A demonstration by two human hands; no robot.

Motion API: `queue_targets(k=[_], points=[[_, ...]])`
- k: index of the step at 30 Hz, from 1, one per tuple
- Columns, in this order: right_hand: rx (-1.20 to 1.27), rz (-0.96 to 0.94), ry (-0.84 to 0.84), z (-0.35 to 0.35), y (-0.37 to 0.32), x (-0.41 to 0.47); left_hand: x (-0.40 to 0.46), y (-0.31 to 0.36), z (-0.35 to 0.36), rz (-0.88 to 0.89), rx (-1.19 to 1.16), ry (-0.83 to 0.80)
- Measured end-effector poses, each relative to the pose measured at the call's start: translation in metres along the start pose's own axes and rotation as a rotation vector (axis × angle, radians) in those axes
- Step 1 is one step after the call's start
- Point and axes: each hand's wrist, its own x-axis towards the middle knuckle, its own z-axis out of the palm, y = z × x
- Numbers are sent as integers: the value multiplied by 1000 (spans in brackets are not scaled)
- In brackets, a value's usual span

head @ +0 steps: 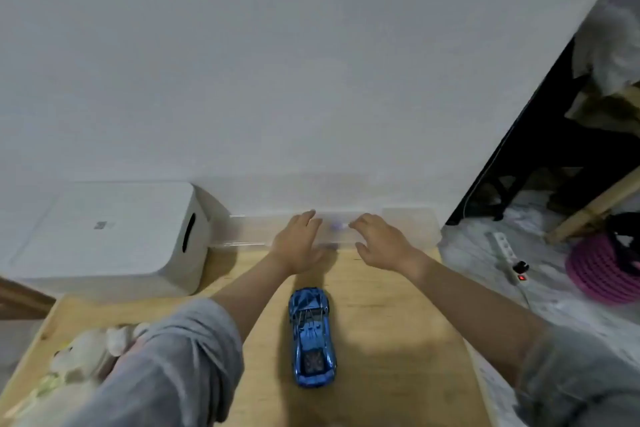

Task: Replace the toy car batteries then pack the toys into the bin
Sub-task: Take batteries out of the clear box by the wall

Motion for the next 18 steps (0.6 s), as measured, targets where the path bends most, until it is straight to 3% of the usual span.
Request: queue_targets(k=[6,14,18], points=[[-182,-31,-93,18,9,18,28,-10,25,-15,78,-49],[-376,-191,173,33,5,29,32,-25,49,62,197,85],[-368,-169,148,33,2,30,33,-30,48,92,259,76]])
